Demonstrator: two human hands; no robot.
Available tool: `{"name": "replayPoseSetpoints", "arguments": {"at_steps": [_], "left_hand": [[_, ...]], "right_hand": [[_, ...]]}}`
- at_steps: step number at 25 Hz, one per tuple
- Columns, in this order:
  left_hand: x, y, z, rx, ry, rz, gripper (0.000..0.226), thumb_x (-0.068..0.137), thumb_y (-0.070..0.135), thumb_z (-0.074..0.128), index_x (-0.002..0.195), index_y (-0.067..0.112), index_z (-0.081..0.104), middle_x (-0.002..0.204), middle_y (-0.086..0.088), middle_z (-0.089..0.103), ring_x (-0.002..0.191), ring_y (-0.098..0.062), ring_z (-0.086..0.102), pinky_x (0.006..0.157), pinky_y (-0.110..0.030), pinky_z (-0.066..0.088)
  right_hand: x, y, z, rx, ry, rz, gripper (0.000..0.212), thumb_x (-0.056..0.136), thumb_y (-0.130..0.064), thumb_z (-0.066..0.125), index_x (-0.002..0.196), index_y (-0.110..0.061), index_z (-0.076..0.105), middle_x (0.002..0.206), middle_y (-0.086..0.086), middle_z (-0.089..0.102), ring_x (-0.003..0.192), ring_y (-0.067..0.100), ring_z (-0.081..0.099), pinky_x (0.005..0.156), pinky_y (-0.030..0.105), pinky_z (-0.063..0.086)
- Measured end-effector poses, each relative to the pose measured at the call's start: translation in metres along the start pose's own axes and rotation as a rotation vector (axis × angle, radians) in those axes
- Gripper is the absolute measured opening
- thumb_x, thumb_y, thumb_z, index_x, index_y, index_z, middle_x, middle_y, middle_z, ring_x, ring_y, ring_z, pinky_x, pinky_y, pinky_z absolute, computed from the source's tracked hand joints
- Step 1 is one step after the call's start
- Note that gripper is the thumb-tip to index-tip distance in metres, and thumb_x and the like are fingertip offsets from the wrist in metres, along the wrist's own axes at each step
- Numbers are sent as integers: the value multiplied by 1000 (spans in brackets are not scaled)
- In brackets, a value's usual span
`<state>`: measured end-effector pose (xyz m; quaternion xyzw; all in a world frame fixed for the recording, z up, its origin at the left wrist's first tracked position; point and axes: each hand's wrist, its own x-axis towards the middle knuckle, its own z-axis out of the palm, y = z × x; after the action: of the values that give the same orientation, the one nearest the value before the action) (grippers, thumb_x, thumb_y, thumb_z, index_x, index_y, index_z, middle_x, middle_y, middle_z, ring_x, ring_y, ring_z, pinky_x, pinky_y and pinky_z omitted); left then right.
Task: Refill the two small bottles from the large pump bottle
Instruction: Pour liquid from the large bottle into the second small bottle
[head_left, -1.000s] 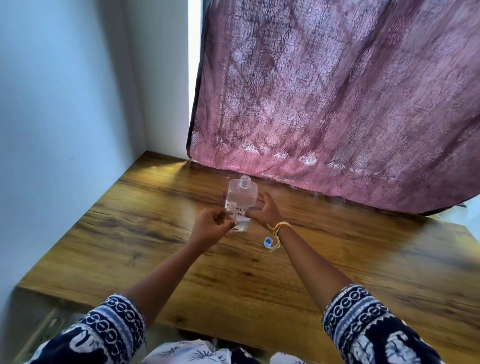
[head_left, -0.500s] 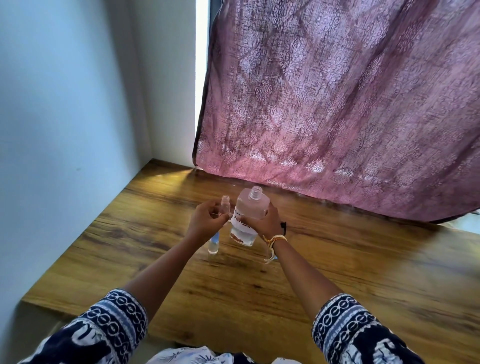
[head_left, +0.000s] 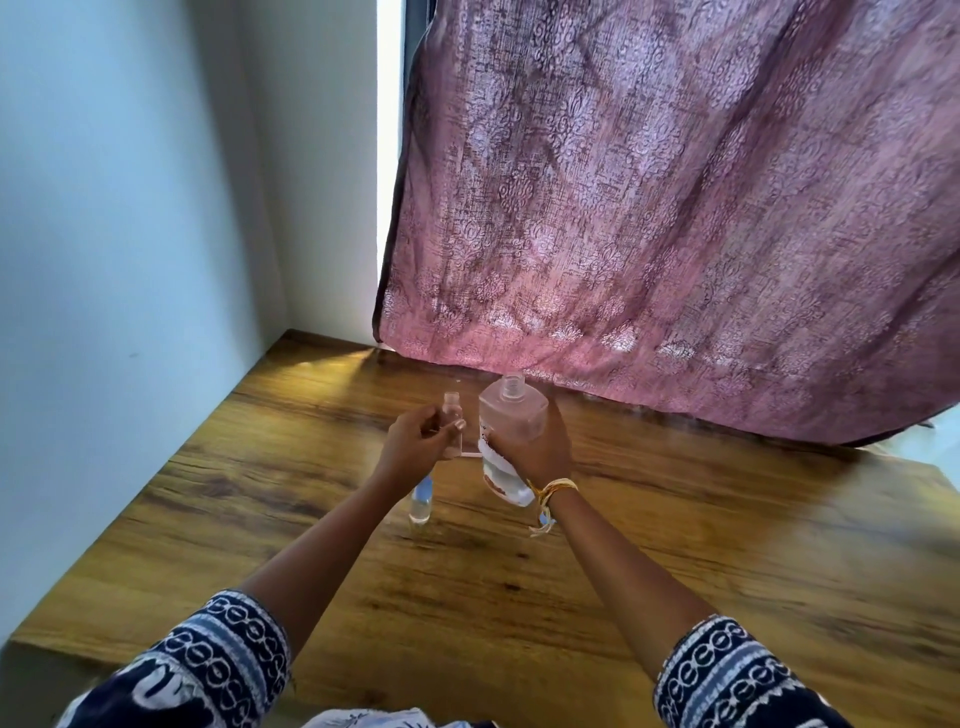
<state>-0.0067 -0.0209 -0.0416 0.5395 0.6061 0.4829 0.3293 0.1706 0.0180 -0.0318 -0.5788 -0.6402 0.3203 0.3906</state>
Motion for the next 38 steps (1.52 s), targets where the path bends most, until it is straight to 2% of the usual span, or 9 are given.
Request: {"name": "replayPoseSetpoints", "arguments": {"at_steps": [3, 6, 9, 11, 15, 19, 25, 29, 38], "left_hand": [[3, 11, 4, -33, -33, 41, 5, 85, 17, 70, 88, 17, 66, 71, -4, 67, 66, -12, 61, 66, -36, 55], [3, 24, 9, -117, -69, 96, 33, 82, 11, 72, 112, 22, 61, 83, -12, 73, 79, -27, 71, 78, -49, 57], [7, 38, 12, -184, -63, 143, 31, 78, 20, 75, 106, 30, 63, 85, -15, 73, 81, -32, 72, 78, -54, 57], [9, 51, 12, -229, -96, 166, 31, 76, 28, 74, 106, 28, 65, 88, -13, 74, 82, -30, 73, 80, -54, 58], [16, 86, 8, -262, -202, 201, 29, 87, 8, 67, 115, 11, 62, 90, -21, 72, 83, -33, 73, 78, -47, 60], [22, 109, 2, -251, -231, 226, 28, 87, 5, 65, 114, 12, 62, 90, -23, 72, 86, -40, 70, 78, -49, 59], [16, 136, -6, -320, -251, 301, 28, 85, 0, 65, 108, 16, 62, 94, -28, 68, 85, -32, 69, 76, -44, 59], [17, 140, -12, -361, -266, 305, 29, 85, -1, 64, 104, 20, 63, 90, -23, 68, 89, -40, 70, 82, -50, 57], [14, 140, -22, -319, -270, 343, 30, 83, 5, 68, 106, 24, 63, 94, -28, 70, 90, -35, 72, 82, -53, 57]], "right_hand": [[2, -14, -23, -106, 90, -147, 75, 57, -40, 85, 123, -23, 53, 110, -5, 66, 92, 10, 61, 78, 23, 48], [11, -25, -45, -188, 104, -301, 71, 60, -32, 86, 121, -29, 51, 107, -9, 67, 90, 10, 64, 74, 26, 55], [22, -37, -66, -298, 110, -404, 70, 60, -33, 84, 121, -29, 52, 111, -8, 67, 93, 13, 65, 76, 31, 57], [32, -42, -79, -387, 115, -470, 71, 59, -38, 82, 124, -26, 54, 116, -3, 67, 100, 19, 65, 82, 37, 57], [46, -64, -100, -525, 150, -637, 69, 61, -46, 81, 123, -22, 59, 116, 1, 68, 101, 23, 66, 84, 41, 56], [52, -90, -119, -562, 210, -763, 69, 59, -43, 78, 121, -19, 60, 112, 6, 70, 95, 29, 67, 83, 45, 56], [56, -116, -136, -633, 305, -932, 59, 64, -45, 76, 114, -15, 65, 103, 6, 73, 90, 26, 69, 78, 42, 57], [63, -116, -139, -701, 336, -959, 51, 72, -49, 74, 112, -19, 65, 103, 2, 73, 92, 22, 68, 78, 41, 56], [57, -126, -136, -708, 389, -999, 50, 74, -59, 72, 105, -20, 68, 96, 1, 74, 87, 21, 69, 75, 42, 54]]}}
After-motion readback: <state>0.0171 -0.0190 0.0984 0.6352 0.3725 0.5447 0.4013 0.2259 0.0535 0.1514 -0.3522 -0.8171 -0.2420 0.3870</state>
